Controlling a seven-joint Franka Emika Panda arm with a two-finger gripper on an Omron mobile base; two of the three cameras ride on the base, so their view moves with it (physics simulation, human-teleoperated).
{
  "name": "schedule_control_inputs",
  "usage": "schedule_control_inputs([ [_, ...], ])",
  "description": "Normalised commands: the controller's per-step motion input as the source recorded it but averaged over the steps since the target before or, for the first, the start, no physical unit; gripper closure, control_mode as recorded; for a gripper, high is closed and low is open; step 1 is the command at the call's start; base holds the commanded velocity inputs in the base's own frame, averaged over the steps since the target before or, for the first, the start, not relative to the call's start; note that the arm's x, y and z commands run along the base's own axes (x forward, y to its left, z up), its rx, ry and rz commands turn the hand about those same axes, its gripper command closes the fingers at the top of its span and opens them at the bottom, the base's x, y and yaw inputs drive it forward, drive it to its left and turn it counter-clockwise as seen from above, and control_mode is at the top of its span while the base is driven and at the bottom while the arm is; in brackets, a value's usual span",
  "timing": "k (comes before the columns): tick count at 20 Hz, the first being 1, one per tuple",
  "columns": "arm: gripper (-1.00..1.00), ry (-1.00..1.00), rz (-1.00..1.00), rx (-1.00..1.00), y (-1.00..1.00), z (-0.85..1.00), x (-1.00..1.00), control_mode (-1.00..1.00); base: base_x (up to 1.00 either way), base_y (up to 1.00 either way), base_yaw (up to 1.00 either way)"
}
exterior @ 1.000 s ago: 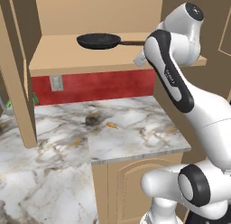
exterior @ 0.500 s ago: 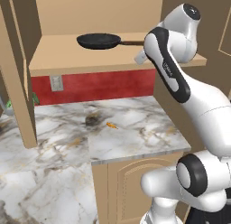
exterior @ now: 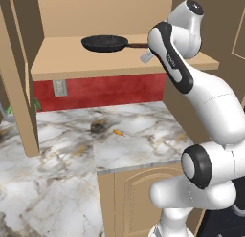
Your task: Retrieve the pan from the cabinet, then place the raw meat into the pan to avoid contamination.
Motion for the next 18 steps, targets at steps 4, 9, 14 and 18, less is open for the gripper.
schedule_control_inputs([
  [4,-1.0,0.0,0.0,0.0,0.0,0.0,0.4,-1.0,0.0,0.0,0.0],
  [9,-1.0,0.0,0.0,0.0,0.0,0.0,0.4,-1.0,0.0,0.0,0.0],
  [14,-1.0,0.0,0.0,0.0,0.0,-0.02,0.4,-1.0,0.0,0.0,0.0],
  [18,-1.0,0.0,0.0,0.0,0.0,-0.03,0.39,-1.0,0.0,0.0,0.0],
])
